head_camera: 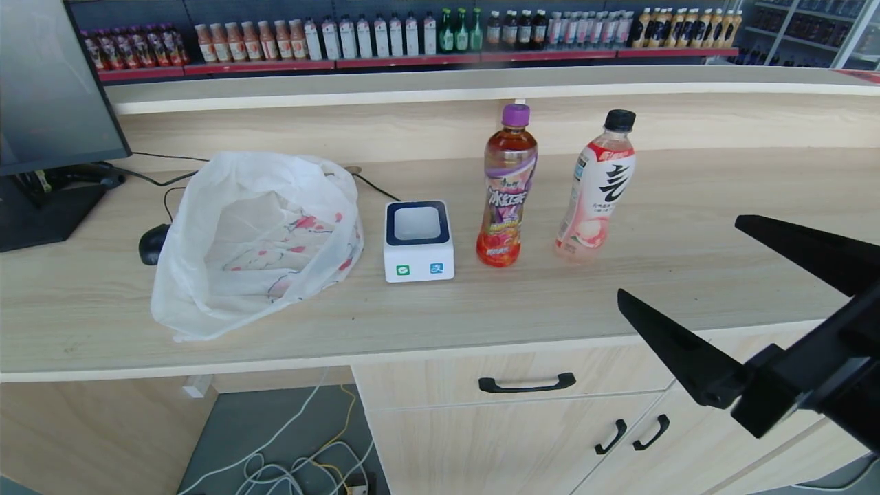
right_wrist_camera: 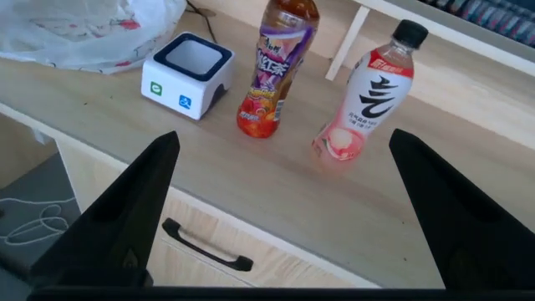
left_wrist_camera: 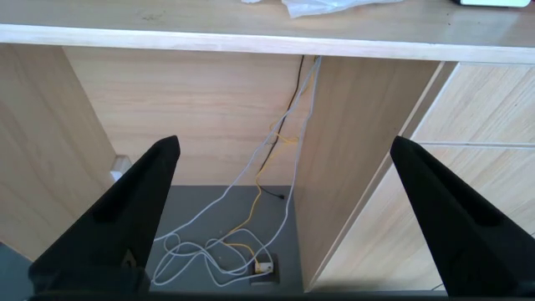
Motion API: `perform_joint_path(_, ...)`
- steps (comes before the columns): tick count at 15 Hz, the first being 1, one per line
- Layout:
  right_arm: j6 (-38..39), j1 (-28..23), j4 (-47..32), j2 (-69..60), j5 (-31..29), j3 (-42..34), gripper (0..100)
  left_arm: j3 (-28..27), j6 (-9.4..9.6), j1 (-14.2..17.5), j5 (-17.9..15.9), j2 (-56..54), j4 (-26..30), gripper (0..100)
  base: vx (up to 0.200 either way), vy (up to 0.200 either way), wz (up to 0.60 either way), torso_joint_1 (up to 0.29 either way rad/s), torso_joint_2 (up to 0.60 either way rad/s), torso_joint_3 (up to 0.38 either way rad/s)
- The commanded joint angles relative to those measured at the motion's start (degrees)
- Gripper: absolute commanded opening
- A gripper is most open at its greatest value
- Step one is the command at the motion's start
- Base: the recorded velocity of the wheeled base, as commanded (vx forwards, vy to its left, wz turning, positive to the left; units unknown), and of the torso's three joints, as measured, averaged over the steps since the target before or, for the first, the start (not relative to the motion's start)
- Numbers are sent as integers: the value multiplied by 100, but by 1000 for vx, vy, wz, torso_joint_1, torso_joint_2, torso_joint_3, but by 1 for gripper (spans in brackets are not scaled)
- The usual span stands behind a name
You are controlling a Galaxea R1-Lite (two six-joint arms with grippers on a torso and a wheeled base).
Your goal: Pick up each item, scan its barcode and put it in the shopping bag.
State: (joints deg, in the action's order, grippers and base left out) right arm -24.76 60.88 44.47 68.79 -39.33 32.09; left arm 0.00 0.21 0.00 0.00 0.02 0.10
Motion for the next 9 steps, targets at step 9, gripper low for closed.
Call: perform_joint_path(9, 744, 179, 1292, 2305, -1736, 1467, 100, 0, -3, 0, 0, 6, -1, 100, 0, 0, 0, 0, 0, 0)
